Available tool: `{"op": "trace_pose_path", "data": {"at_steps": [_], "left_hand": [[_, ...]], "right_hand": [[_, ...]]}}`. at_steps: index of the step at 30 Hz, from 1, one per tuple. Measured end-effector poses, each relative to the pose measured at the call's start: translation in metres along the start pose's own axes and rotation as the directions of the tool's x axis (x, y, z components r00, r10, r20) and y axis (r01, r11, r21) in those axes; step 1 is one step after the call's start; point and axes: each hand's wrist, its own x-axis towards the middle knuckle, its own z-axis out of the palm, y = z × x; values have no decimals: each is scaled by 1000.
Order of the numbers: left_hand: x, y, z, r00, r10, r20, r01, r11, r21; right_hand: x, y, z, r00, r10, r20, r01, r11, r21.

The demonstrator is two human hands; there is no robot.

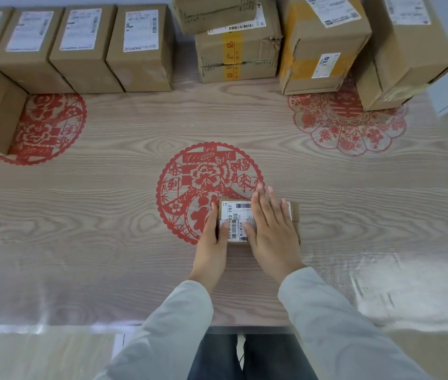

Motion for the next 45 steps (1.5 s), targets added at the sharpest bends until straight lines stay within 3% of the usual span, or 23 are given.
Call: {"op": "trace_pose_path", "data": {"at_steps": [7, 10, 14, 18, 21, 27, 31, 36, 45], "left_hand": [[0, 0, 0, 1000, 9, 7, -9, 1000, 0], [-4, 3, -3, 1000, 11, 16, -11, 1000, -15], [-22, 7, -13, 997, -28, -70, 25, 999, -42], [-43, 7, -19, 972, -85, -221, 60, 991, -118], [-58, 4, -13, 965, -135, -223, 107, 985, -135], [-67, -6, 23, 974, -225, -10, 223, 969, -102], [-66, 3, 55, 961, -270, 50, 274, 933, -234], [-60, 13, 92, 956, -293, -28, 273, 918, -289], [-42, 38, 129, 956, -220, -195, 133, 917, -377]], "right_hand": [[2, -1, -4, 997, -1, 79, 0, 1000, 12], [10, 8, -20, 994, 2, 113, -26, 978, 205], [9, 35, -47, 955, 296, -1, -258, 833, 490], [5, 58, -54, 885, 446, 136, -429, 665, 612], [5, 64, -57, 888, 418, 192, -428, 599, 677], [12, 65, -56, 907, 319, 275, -418, 593, 689], [15, 74, -50, 918, 262, 299, -397, 592, 701], [11, 93, -44, 925, 172, 340, -368, 637, 677], [1, 118, -49, 920, 203, 336, -393, 492, 777]]}}
